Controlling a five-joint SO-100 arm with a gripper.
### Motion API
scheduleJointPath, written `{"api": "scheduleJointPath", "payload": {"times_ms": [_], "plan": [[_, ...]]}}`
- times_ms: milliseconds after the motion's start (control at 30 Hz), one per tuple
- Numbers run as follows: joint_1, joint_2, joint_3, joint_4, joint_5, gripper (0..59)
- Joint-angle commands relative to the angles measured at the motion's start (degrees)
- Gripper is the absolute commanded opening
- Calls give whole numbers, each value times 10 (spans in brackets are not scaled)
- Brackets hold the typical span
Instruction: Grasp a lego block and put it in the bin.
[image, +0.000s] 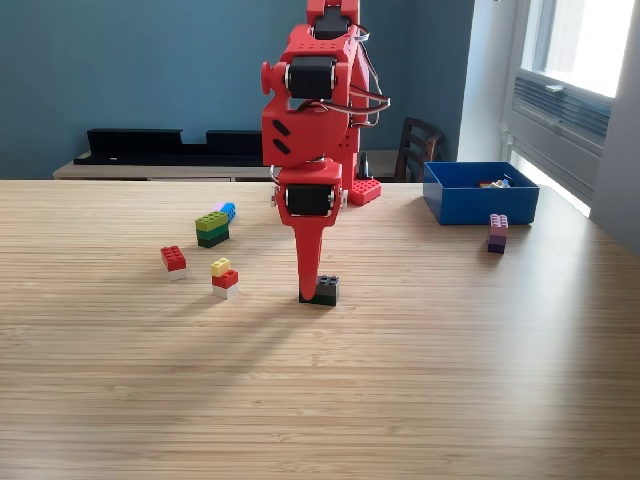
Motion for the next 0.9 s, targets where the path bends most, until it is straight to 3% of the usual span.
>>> {"api": "scheduleJointPath", "payload": {"times_ms": [33, 167, 500, 900], "plan": [[-2, -18, -83, 13, -3, 231], [-4, -53, -124, 30, -3, 201], [-25, -94, -163, 47, 9, 1], [-32, -86, -171, 79, 28, 1]]}}
